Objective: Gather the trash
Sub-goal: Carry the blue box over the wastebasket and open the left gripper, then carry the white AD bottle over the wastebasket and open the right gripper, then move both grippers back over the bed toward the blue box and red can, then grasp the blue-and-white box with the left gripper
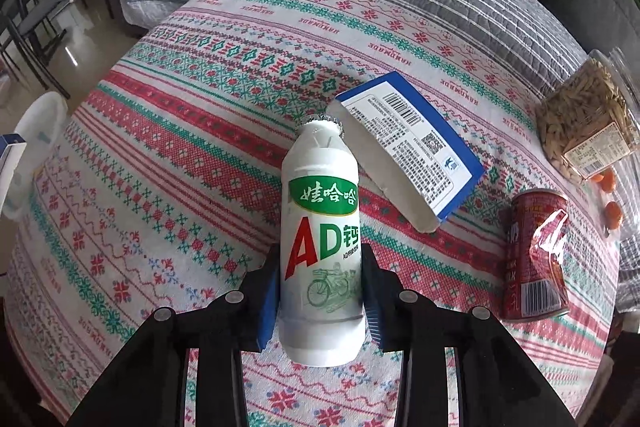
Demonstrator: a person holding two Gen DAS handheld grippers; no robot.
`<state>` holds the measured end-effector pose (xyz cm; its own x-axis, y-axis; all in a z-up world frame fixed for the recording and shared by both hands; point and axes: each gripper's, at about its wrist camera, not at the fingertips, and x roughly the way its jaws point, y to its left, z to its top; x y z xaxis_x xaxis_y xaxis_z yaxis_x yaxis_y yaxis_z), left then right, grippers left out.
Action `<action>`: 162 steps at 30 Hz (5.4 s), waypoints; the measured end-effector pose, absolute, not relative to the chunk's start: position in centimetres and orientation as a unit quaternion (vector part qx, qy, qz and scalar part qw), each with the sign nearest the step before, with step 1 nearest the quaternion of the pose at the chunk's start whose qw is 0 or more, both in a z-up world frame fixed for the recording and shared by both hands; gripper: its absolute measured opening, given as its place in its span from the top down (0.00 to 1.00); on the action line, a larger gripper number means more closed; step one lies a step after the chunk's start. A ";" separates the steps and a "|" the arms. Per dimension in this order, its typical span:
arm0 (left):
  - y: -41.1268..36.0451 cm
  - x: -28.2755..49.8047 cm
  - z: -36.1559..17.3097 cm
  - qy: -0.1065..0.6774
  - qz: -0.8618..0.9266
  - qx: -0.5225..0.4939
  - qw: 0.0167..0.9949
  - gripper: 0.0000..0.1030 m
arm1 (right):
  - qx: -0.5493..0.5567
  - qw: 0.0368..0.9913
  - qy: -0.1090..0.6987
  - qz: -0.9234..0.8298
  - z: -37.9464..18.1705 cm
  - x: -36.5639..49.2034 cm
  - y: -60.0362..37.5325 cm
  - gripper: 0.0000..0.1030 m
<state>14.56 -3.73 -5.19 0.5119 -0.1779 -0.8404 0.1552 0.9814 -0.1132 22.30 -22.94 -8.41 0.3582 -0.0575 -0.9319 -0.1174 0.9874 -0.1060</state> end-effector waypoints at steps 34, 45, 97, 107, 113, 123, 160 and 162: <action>6.8 16.7 -5.1 0.460 0.025 -0.053 0.886 0.19 | -0.049 0.837 0.536 0.094 -2.8 16.0 -9.4 0.64; 8.8 13.5 -4.9 0.485 0.041 -0.060 0.872 0.03 | -0.053 0.839 0.528 0.121 -2.7 17.6 -5.5 0.64; 8.6 10.7 -5.1 0.507 0.035 -0.050 0.860 0.02 | -0.009 0.869 0.491 0.060 -1.2 18.4 -10.1 0.21; 2.6 12.0 -5.9 0.521 0.001 -0.032 0.853 0.02 | -0.001 0.868 0.496 0.002 -1.6 15.8 -18.8 0.17; -1.5 12.8 -6.2 0.524 -0.017 -0.010 0.852 0.01 | 0.017 0.866 0.499 -0.030 -1.8 13.8 -24.3 0.17; -10.9 14.7 -6.9 0.530 -0.064 0.040 0.845 0.01 | 0.052 0.861 0.500 -0.079 -2.4 11.2 -32.5 0.16; -35.3 32.2 -9.0 0.555 0.014 -0.080 0.828 0.03 | 0.047 0.858 0.494 -0.134 -4.8 11.1 -43.6 0.16; -35.3 32.4 -9.8 0.564 0.017 -0.073 0.823 0.09 | 0.051 0.856 0.496 -0.133 -5.0 11.2 -43.7 0.16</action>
<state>32.45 -35.29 -9.77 0.3643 -0.0540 -0.9297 -0.1108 0.9887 -0.1008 11.20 -43.73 -5.00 0.4721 -0.1767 -0.8637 0.2788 0.9593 -0.0438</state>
